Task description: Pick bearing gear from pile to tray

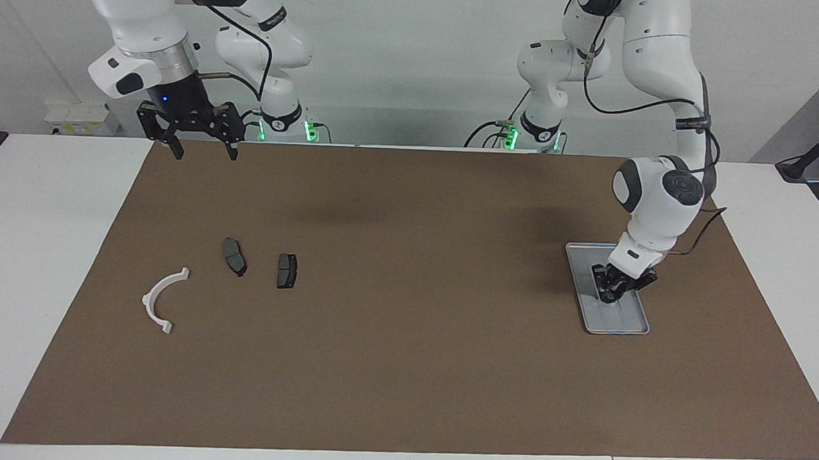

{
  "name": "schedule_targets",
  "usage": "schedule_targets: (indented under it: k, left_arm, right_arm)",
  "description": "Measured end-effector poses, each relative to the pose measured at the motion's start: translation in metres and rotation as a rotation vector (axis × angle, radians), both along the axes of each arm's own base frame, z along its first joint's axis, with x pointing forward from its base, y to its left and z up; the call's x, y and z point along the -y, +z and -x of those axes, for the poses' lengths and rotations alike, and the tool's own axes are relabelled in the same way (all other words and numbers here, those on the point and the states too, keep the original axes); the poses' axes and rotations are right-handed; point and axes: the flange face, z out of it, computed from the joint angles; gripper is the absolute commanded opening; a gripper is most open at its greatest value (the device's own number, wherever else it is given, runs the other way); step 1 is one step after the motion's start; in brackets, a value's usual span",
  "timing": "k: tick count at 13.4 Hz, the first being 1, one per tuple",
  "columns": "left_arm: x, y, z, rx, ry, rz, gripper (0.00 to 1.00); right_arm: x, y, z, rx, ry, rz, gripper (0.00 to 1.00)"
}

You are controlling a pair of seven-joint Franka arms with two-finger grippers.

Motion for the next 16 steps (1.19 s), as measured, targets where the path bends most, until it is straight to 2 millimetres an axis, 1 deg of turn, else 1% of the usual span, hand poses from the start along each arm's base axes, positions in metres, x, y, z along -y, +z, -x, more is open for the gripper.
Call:
schedule_targets:
  k: [1,2,5,6,7,8,9,10,11,12,13,14,16]
  left_arm:
    - [0.000,0.000,0.000,0.001,0.000,0.000,0.67]
    - [0.000,0.000,0.000,0.002,0.000,0.000,0.88]
    - [0.000,-0.001,0.000,0.002,-0.001,0.000,0.95]
    - [0.000,0.002,-0.002,0.007,0.000,0.000,0.98]
    - [0.000,0.012,-0.007,0.014,0.001,0.000,0.98]
    - [-0.001,0.034,-0.016,0.020,0.005,0.000,1.00]
    - [-0.003,0.067,-0.028,0.026,0.016,-0.001,1.00]
    - [-0.008,0.113,-0.040,0.038,0.034,-0.003,1.00]
    - [-0.014,0.163,-0.047,0.054,0.058,-0.005,1.00]
    - [-0.023,0.214,-0.048,0.067,0.084,-0.005,1.00]
    - [-0.031,0.253,-0.045,0.079,0.107,-0.006,1.00]
    - [-0.036,0.281,-0.040,0.092,0.128,-0.005,1.00]
    - [-0.035,0.326,-0.024,0.132,0.182,0.015,1.00]
  right_arm:
    - [0.000,0.000,0.000,0.000,-0.001,0.000,1.00]
    - [0.001,0.000,0.000,0.000,-0.001,0.000,1.00]
    - [0.001,0.000,0.000,0.000,-0.001,0.000,1.00]
    - [0.001,0.000,0.000,0.000,-0.001,0.000,1.00]
    - [0.001,0.000,0.000,0.000,-0.001,0.000,1.00]
    - [0.001,0.000,0.000,0.000,-0.001,0.000,1.00]
    - [0.001,0.000,0.000,0.000,-0.001,0.000,1.00]
    - [0.001,0.000,0.000,0.000,-0.001,0.000,1.00]
    - [0.001,0.000,0.000,0.000,-0.001,0.000,1.00]
    - [0.001,0.000,0.000,0.000,-0.001,0.000,1.00]
    - [0.001,0.000,0.000,0.000,-0.001,0.000,1.00]
    - [0.001,0.000,0.000,0.000,-0.001,0.000,1.00]
    - [0.001,0.000,0.000,0.000,-0.001,0.000,1.00]
